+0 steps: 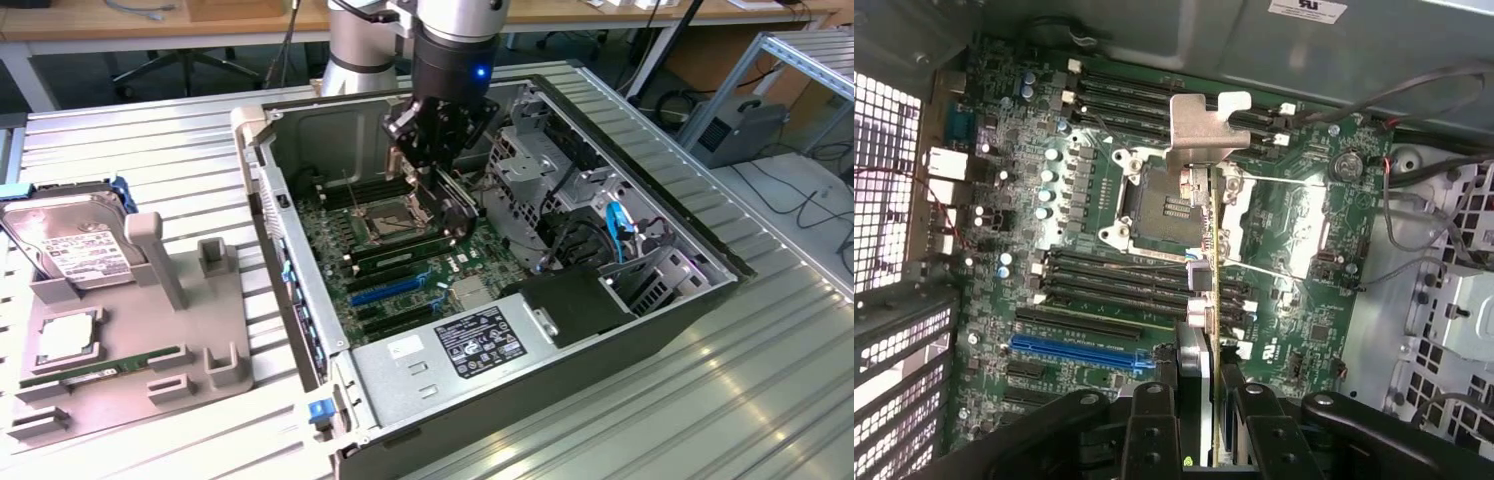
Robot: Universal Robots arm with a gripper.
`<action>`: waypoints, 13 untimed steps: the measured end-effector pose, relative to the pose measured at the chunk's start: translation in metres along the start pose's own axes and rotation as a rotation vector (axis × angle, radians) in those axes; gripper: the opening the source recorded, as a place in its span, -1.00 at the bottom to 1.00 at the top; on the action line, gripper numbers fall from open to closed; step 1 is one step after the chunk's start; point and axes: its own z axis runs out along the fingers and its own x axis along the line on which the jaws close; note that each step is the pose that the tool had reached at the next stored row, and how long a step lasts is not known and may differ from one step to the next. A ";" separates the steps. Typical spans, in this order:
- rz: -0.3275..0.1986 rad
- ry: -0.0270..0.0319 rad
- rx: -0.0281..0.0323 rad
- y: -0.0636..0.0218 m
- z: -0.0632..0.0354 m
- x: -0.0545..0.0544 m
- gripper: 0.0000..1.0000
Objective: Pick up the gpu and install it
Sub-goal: 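Insert the gpu into the slot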
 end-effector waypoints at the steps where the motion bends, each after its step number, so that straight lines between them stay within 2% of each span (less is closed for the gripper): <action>1: -0.007 -0.0002 -0.0002 0.0000 0.0000 0.000 -0.47; 8: -0.086 -0.0028 -0.0023 0.0000 0.0000 0.000 -0.47; 13: -0.120 -0.0039 -0.0033 0.0000 0.0000 0.000 -0.47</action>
